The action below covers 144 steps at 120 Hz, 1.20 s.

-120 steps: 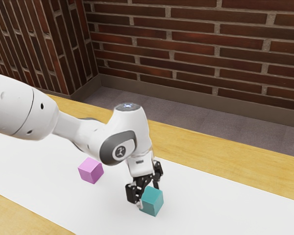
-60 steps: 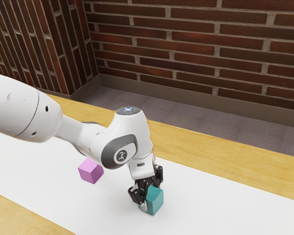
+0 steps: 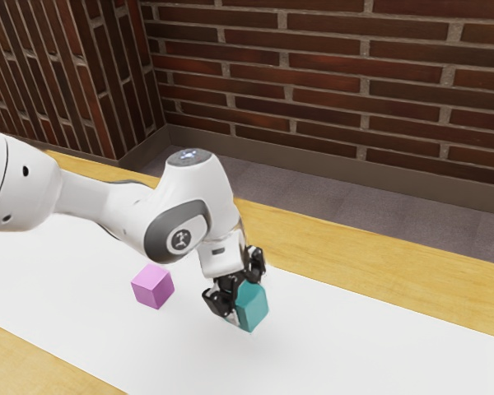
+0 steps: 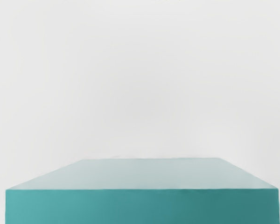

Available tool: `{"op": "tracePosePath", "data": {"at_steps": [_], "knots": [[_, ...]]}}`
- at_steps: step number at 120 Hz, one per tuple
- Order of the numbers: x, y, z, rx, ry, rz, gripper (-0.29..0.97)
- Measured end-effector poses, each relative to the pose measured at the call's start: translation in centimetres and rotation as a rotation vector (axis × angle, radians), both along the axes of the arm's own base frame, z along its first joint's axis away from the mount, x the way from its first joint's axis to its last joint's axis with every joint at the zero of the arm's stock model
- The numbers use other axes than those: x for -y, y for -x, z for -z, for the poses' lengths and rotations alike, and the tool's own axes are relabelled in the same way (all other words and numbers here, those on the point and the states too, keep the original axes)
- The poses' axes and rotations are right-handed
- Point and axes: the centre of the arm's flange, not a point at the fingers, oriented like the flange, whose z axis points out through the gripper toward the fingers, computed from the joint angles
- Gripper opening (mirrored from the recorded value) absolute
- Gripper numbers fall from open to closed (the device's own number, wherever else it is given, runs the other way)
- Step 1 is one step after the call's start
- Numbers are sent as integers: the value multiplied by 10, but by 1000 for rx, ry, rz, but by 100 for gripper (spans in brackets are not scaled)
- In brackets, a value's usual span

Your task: Pick up the blue block with one arm, and put the blue block on the pink block with one arm

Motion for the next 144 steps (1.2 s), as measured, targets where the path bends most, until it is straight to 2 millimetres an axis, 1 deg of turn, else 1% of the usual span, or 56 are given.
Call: {"op": "tracePosePath", "data": {"at_steps": [15,25,65,102,113,128,144], "knots": [[-18,0,-14,-3,-6,-25,39],[-30,-2,-19,-12,-12,-41,39],[-80,-11,-18,-61,-30,-74,39],[-128,-22,-18,-79,-40,-66,39],[-146,-27,-21,-70,-50,-66,39],[-176,-29,-33,-48,-64,-78,40],[-213,-28,-32,-56,-69,-108,39]]}}
